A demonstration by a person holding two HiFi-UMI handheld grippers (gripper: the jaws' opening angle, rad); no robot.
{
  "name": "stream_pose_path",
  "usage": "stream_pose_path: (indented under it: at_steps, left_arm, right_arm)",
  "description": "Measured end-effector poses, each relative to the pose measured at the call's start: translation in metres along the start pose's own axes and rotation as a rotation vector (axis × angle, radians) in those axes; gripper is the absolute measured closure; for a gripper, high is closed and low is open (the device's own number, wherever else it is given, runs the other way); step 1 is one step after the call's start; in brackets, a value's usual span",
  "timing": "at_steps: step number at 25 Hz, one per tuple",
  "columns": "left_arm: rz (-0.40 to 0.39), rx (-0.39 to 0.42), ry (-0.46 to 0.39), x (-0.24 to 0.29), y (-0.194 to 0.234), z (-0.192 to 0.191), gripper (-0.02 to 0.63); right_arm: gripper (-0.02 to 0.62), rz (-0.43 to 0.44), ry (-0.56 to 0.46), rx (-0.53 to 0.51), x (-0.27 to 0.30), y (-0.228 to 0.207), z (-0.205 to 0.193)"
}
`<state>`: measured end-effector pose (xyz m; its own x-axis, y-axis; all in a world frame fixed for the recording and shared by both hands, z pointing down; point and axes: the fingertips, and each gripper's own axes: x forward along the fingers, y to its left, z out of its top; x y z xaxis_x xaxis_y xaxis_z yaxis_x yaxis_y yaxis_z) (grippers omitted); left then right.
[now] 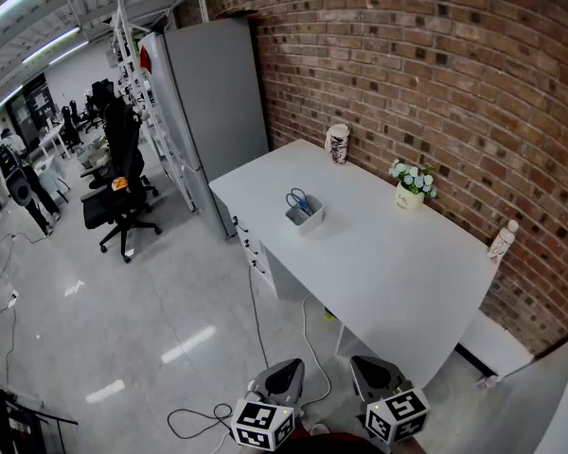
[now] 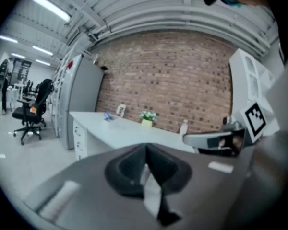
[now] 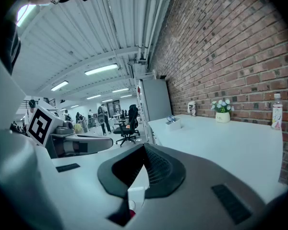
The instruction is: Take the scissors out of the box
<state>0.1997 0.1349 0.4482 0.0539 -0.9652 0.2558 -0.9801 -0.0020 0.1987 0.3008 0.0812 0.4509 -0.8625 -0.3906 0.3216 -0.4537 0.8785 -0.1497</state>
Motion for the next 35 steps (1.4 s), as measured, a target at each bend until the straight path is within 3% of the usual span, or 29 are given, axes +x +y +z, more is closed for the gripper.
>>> stream_pose_path:
  at_steps: [11,19,35]
  left_arm:
    - [0.015,-0.001,-0.004,0.002,0.009,-0.001,0.603]
    - [0.042,-0.013,0.001,0.006,0.023,-0.001,0.603]
    - [0.072,-0.046,0.006,0.027,0.069,0.007,0.603]
  right_arm:
    - [0.588,0.014,-0.034,0.044,0.010,0.005,0.007]
    - [0.588,0.101,-0.062,0.036,0.025,0.017,0.015]
    - [0.586,0.103,-0.049,0.035,0.071,0.012,0.032]
